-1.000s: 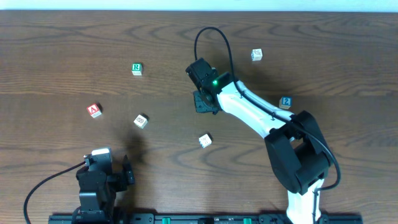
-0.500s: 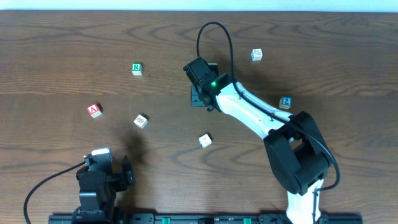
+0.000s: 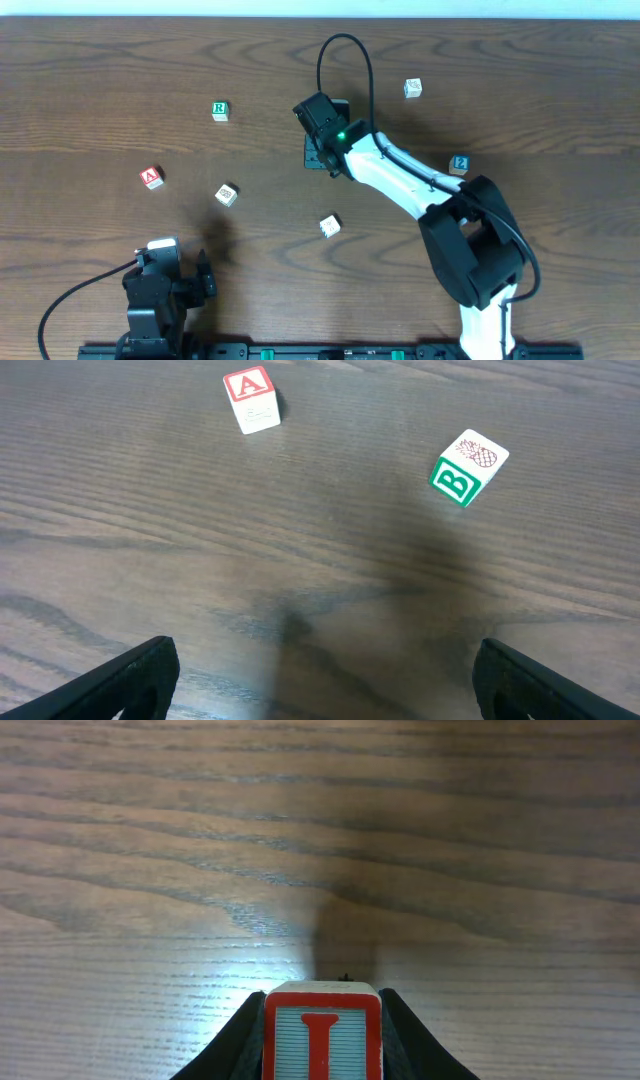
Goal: Spell out Ai2
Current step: 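Carry the red 'I' block toward the table center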
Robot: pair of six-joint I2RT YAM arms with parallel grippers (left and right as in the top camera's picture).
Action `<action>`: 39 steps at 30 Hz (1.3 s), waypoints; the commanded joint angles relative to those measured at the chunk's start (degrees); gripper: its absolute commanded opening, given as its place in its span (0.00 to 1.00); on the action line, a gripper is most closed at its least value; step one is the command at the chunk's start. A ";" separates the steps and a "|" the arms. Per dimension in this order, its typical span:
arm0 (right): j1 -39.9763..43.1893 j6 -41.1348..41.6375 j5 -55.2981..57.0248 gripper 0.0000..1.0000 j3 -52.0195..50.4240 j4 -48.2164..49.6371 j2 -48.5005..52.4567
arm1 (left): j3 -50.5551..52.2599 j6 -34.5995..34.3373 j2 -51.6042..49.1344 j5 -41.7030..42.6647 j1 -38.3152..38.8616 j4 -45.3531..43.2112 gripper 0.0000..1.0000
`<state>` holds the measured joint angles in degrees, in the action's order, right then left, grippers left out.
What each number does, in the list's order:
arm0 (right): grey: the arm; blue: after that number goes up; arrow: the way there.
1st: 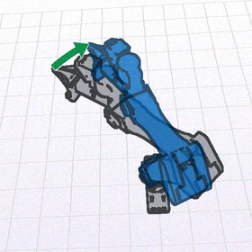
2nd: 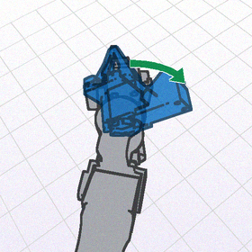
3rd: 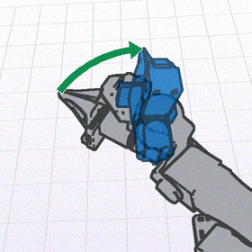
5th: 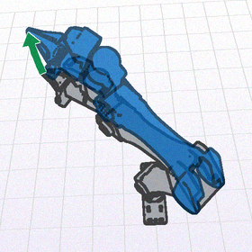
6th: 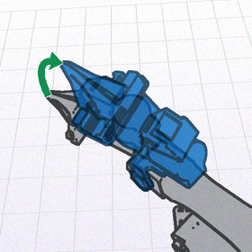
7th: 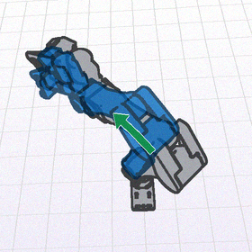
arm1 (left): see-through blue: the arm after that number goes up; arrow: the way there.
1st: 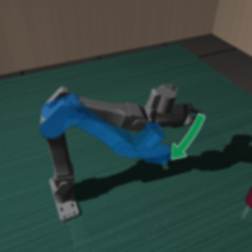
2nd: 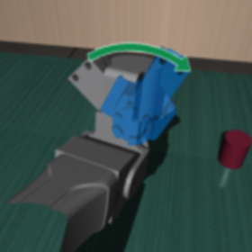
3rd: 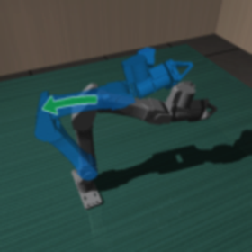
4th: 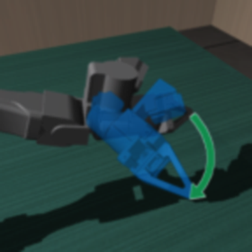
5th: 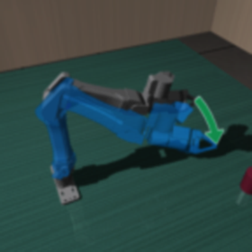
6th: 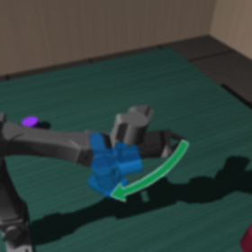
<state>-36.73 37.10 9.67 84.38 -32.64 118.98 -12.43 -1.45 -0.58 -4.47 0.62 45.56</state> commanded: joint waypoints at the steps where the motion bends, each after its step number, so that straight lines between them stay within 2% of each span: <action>1: -0.42 1.86 1.33 0.01 -0.20 0.13 2.03 | 1.68 0.20 0.28 -0.57 -0.24 2.36 0.95; 32: -0.50 4.24 3.41 0.01 -0.20 0.09 3.21 | 1.68 0.22 0.26 -0.57 -0.24 2.36 0.95; 33: -0.48 4.24 3.41 0.07 -0.20 0.09 3.21 | 1.68 0.20 0.26 -0.57 -0.24 2.36 0.95; 34: -0.48 4.22 3.41 0.18 -0.20 0.07 3.21 | 1.68 0.20 0.26 -0.57 -0.24 2.36 0.95; 39: -0.48 4.22 3.41 0.30 -0.20 0.04 3.21 | 1.68 0.20 0.28 -0.55 -0.24 2.36 0.95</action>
<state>-36.73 40.42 12.32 84.36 -32.49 121.23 -12.43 -1.45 -0.58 -4.47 0.62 45.56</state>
